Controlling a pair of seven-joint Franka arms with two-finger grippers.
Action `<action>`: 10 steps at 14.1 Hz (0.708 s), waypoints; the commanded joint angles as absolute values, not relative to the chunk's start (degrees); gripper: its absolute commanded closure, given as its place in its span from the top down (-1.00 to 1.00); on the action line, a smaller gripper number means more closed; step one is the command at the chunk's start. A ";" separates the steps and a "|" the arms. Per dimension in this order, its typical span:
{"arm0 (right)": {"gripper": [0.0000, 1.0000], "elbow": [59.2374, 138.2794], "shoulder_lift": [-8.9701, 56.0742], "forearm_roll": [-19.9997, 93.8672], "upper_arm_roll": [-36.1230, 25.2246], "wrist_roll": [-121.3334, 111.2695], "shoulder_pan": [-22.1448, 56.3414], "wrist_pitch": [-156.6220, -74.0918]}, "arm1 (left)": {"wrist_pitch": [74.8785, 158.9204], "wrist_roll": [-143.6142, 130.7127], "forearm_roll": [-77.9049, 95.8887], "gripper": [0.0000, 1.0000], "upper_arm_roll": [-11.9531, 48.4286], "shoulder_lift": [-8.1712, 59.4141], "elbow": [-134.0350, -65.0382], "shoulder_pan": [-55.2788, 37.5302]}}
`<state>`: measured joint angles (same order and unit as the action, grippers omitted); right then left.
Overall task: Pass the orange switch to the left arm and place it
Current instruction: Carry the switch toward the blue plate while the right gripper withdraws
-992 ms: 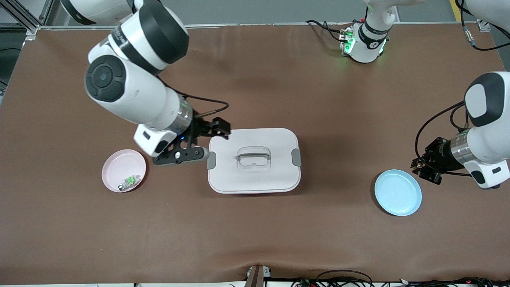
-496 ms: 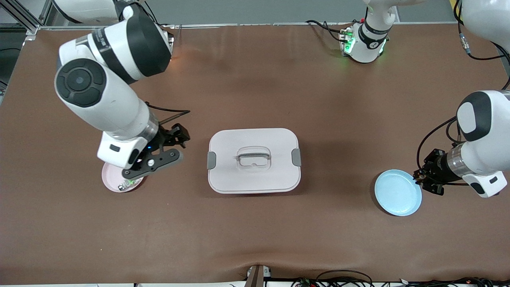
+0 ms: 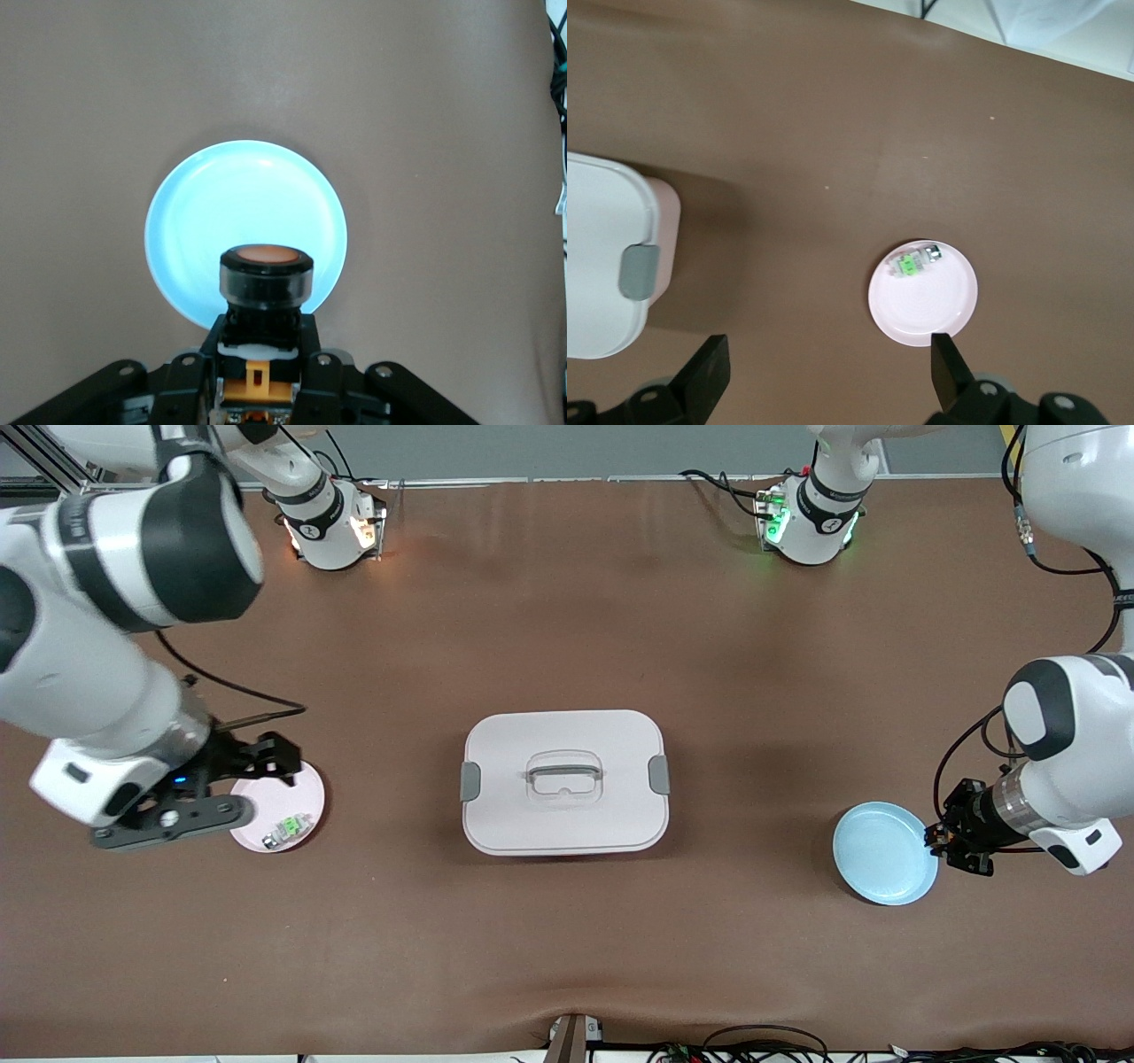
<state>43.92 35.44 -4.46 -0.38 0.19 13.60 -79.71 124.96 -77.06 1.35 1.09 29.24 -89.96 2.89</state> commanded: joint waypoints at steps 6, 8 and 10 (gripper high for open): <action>1.00 45.26 33.66 -3.95 0.35 -0.18 7.30 -79.28 | 131.92 -84.81 -0.09 -1.00 0.18 34.36 -90.70 1.58; 1.00 45.35 33.75 -3.43 0.35 0.00 5.55 -79.37 | 132.10 -84.73 -0.35 -1.00 0.09 35.77 -90.53 1.41; 1.00 45.35 34.01 -3.43 0.44 -0.09 4.49 -79.45 | 132.45 -84.90 -0.35 -1.00 -0.18 37.17 -90.26 1.41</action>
